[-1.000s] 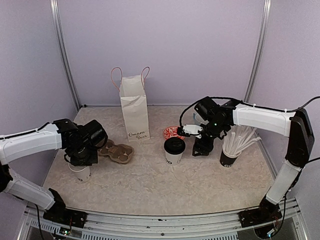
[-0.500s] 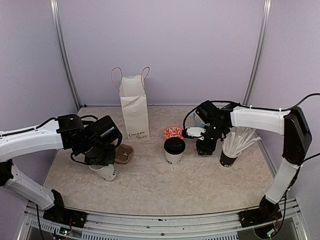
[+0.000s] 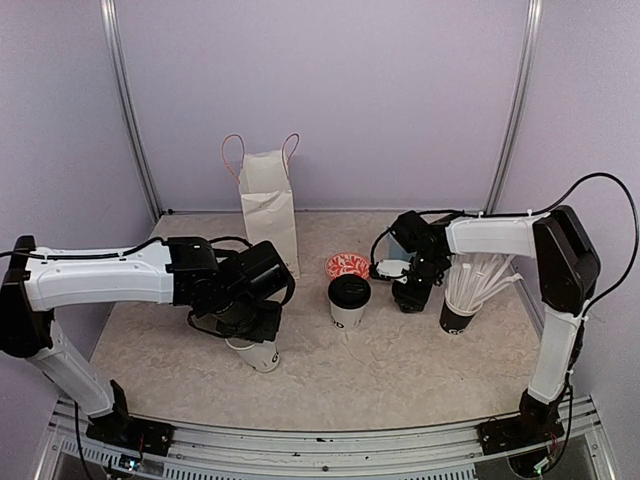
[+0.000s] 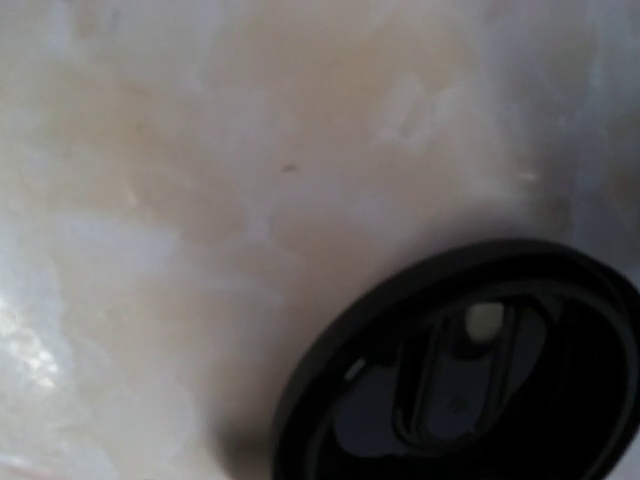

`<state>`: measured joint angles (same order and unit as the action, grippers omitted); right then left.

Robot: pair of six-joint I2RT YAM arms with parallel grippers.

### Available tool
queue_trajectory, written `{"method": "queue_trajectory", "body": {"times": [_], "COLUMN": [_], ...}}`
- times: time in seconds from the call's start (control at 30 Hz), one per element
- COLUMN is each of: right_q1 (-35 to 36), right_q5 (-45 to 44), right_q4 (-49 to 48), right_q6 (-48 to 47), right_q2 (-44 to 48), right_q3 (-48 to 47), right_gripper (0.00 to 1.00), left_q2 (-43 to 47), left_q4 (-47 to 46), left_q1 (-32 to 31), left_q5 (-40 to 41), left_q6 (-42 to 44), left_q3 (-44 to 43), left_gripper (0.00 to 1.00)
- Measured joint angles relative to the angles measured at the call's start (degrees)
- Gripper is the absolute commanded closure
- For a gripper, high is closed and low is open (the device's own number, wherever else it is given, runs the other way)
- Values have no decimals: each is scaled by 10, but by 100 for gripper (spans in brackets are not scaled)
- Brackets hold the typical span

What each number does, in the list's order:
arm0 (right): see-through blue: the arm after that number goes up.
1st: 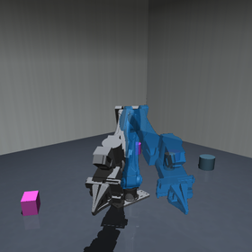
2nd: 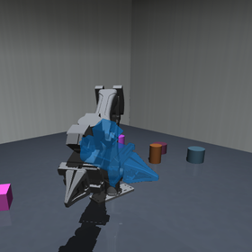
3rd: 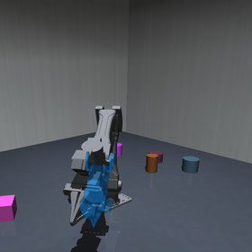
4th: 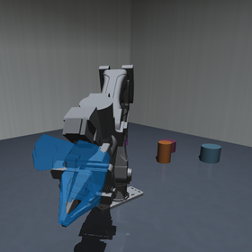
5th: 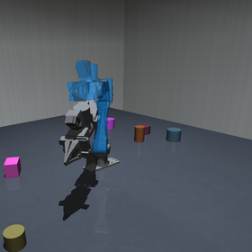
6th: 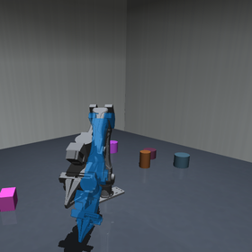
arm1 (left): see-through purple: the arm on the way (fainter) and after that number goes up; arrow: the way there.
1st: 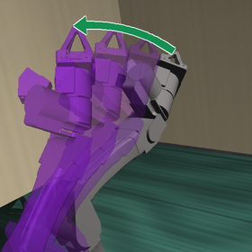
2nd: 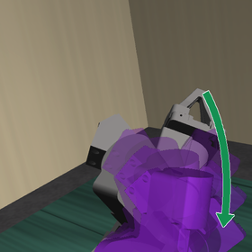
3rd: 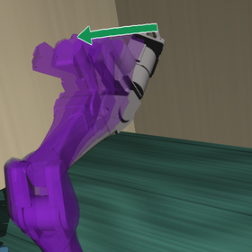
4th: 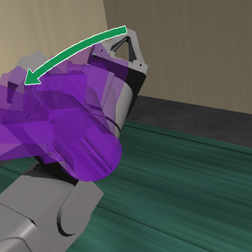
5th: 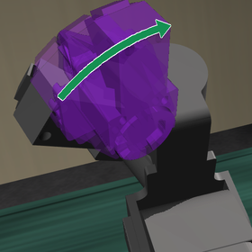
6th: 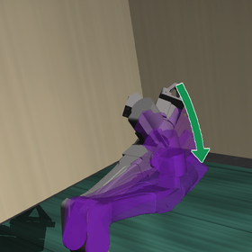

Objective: Pack the takeout coffee

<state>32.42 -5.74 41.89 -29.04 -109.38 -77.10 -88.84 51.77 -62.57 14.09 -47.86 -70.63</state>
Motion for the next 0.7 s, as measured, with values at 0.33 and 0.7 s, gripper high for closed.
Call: {"method": "queue_trajectory", "body": {"times": [0.33, 0.7], "right_q1": [-1, -5], "right_q5": [23, 46], "right_q4": [-5, -13], "right_q6": [-3, -2], "right_q2": [-19, -42], "right_q3": [-2, -9], "right_gripper": [62, 92], "left_q2": [-31, -47], "left_q4": [-27, -38], "left_q1": [-15, -24], "left_q5": [-11, -19], "left_q6": [26, 43], "left_q3": [-30, -39], "left_gripper": [100, 95]}}
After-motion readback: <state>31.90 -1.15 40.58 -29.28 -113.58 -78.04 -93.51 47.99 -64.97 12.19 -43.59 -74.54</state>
